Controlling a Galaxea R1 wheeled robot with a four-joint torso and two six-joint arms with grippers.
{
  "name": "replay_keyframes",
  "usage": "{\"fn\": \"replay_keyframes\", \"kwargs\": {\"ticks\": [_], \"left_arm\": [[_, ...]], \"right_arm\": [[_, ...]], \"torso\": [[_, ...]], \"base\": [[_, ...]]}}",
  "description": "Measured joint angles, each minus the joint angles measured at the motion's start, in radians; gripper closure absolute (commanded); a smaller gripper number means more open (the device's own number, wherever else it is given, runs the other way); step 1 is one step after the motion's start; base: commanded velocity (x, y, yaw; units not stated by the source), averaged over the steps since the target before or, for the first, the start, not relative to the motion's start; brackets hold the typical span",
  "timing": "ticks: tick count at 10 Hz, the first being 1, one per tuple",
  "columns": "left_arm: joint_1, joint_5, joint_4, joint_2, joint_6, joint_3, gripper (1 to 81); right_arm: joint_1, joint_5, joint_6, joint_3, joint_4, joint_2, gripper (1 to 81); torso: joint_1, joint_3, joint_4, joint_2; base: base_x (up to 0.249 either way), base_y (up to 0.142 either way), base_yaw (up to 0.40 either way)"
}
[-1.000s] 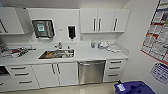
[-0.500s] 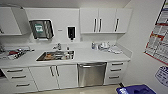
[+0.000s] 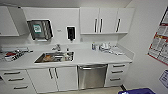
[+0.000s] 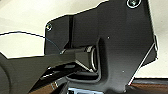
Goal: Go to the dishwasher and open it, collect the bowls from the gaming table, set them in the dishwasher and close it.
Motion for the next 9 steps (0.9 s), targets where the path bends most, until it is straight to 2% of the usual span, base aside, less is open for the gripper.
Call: {"fn": "replay_keyframes", "kwargs": {"ticks": [6,9], "left_arm": [[-0.011,-0.004,0.000,0.000,0.000,0.000,1.0],[0.009,0.000,0.000,-0.001,0.000,0.000,1.0]], "right_arm": [[0.021,0.002,0.000,-0.018,0.000,0.000,1.0],[0.003,-0.001,0.000,-0.019,0.000,0.004,1.0]], "torso": [[0.001,0.000,0.000,0.001],[-0.002,0.000,0.000,0.000]], "base": [[0.100,0.000,0.000],[0.093,0.000,0.000]]}}
